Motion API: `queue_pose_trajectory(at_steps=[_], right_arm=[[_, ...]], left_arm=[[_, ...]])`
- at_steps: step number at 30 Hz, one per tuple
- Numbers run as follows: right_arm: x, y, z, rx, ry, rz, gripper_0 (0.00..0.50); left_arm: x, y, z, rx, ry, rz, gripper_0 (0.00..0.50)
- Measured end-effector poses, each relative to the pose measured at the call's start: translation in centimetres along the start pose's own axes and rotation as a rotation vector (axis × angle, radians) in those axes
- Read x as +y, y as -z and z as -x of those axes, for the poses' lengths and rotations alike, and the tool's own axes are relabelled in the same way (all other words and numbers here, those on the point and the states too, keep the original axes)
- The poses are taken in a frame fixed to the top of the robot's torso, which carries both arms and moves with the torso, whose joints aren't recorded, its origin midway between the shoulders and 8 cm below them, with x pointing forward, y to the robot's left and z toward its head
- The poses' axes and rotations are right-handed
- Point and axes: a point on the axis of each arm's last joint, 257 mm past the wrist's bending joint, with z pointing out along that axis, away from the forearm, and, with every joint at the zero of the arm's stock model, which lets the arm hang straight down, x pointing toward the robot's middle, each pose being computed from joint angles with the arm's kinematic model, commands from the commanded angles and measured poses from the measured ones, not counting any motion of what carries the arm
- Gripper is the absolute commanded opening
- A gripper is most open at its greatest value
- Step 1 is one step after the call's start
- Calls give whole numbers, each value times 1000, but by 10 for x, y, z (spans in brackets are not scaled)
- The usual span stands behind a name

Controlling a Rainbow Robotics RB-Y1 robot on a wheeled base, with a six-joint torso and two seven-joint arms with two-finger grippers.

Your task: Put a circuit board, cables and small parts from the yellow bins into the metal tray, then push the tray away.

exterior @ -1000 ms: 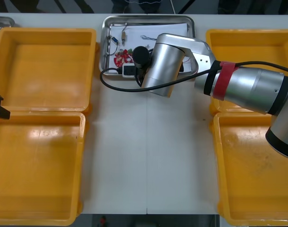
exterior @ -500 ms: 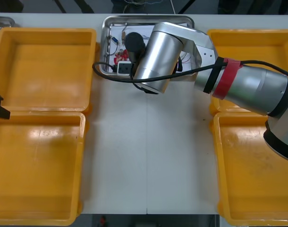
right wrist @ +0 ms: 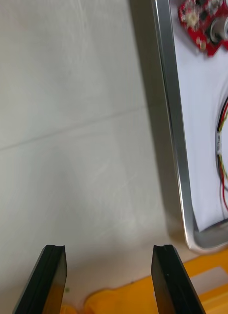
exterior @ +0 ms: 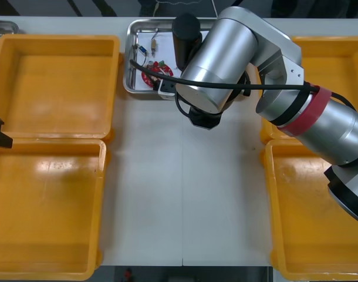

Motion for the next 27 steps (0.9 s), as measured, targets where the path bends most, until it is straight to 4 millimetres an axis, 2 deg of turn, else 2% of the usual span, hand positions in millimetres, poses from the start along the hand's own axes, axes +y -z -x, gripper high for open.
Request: queue_pose_trajectory(at_steps=[3,6,9,14,19,23,27], right_arm=[[2,7,-21,37,-82,30,500],[1,16,-43,72,-245,55,500],[-12,22,-51,49,-415,51,500],[-33,30,-59,14,-552,52,500],[-49,37,-71,-20,-813,58,500],[-57,40,-88,-44,-881,56,500],[-60,40,-115,-36,-939,25,500]], left_arm=[[0,0,0,0,0,0,500],[0,0,0,0,0,0,500],[0,0,0,0,0,0,500],[0,0,0,0,0,0,500],[0,0,0,0,0,0,500],[0,0,0,0,0,0,500],[0,0,0,0,0,0,500]])
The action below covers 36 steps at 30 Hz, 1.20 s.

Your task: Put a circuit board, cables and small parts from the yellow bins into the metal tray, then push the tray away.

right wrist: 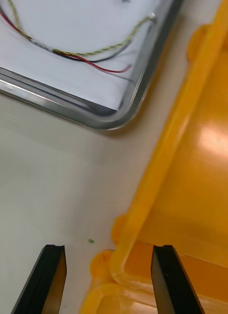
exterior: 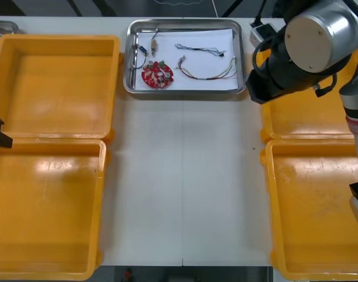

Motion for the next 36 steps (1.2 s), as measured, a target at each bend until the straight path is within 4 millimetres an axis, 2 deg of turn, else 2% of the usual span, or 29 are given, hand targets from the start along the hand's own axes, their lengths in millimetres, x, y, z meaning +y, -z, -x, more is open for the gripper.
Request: queue_pose_trajectory(at_steps=[8,12,17,36], right_arm=[[-45,-4,-38,45,-175,-5,500],[-64,0,-51,48,-286,15,500],[-89,5,-71,47,-336,-6,500],[-135,36,-162,83,-443,19,500]], left_arm=[[0,0,0,0,0,0,500],[0,0,0,0,0,0,500],[0,0,0,0,0,0,500],[0,0,0,0,0,0,500]])
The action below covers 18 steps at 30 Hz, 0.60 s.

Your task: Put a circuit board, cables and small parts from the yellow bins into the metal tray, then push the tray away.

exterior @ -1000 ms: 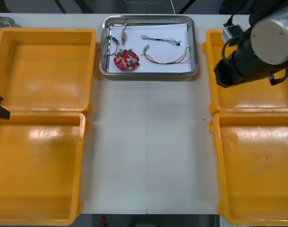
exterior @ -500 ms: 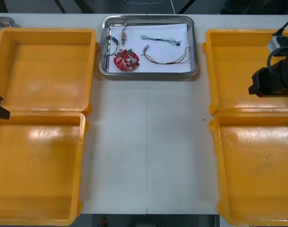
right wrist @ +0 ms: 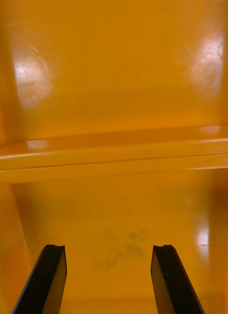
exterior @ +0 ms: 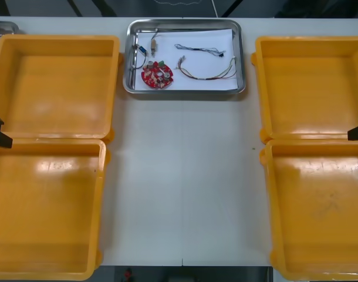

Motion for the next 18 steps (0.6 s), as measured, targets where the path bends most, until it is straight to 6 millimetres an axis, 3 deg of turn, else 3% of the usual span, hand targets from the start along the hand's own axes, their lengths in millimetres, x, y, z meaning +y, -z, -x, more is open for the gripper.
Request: queue_pose_trajectory(at_steps=[13,18], right_arm=[[-10,-6,-28,53,-7,-8,500],[-13,-5,-30,57,-12,-7,500]], left_arm=[[0,0,0,0,0,0,500],[0,0,0,0,0,0,500]])
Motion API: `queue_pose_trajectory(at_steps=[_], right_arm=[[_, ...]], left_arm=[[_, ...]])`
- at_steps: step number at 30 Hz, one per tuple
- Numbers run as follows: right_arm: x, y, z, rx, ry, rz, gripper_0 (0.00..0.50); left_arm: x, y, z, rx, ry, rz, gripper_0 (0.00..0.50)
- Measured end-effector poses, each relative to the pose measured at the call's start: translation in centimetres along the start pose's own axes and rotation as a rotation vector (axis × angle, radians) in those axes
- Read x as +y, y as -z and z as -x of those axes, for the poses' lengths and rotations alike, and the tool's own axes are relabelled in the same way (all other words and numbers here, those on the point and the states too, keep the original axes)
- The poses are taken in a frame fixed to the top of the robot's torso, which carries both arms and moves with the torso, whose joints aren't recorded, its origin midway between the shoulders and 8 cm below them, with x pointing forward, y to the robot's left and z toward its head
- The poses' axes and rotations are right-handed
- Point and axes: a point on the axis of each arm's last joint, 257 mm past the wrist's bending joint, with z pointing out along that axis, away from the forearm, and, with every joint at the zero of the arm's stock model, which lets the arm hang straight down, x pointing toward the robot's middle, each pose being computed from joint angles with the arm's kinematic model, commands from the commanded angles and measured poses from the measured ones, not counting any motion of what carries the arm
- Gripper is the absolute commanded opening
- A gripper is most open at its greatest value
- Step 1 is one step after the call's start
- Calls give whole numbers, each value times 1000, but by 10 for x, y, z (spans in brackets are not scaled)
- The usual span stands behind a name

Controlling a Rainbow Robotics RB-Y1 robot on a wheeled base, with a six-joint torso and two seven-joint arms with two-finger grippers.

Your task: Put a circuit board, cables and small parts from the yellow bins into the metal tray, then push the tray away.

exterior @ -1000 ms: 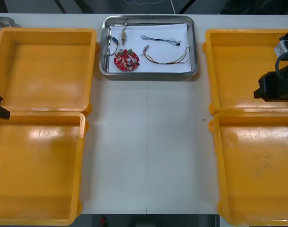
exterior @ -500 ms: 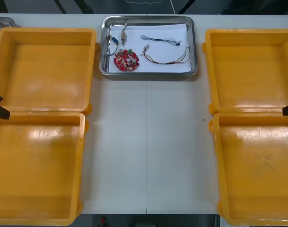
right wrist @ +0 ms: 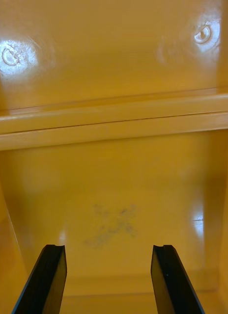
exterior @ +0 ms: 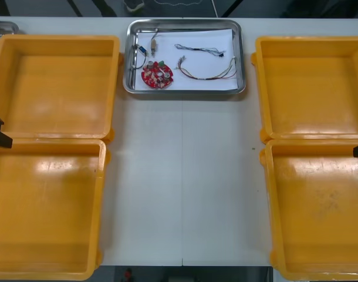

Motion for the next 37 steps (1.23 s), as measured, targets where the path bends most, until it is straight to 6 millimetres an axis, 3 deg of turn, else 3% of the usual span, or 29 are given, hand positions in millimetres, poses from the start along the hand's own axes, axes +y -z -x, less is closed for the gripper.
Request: queue_pose_trajectory(at_steps=[37], right_arm=[[-5,4,0,4,8,-12,500]], left_arm=[[0,0,0,0,0,0,500]])
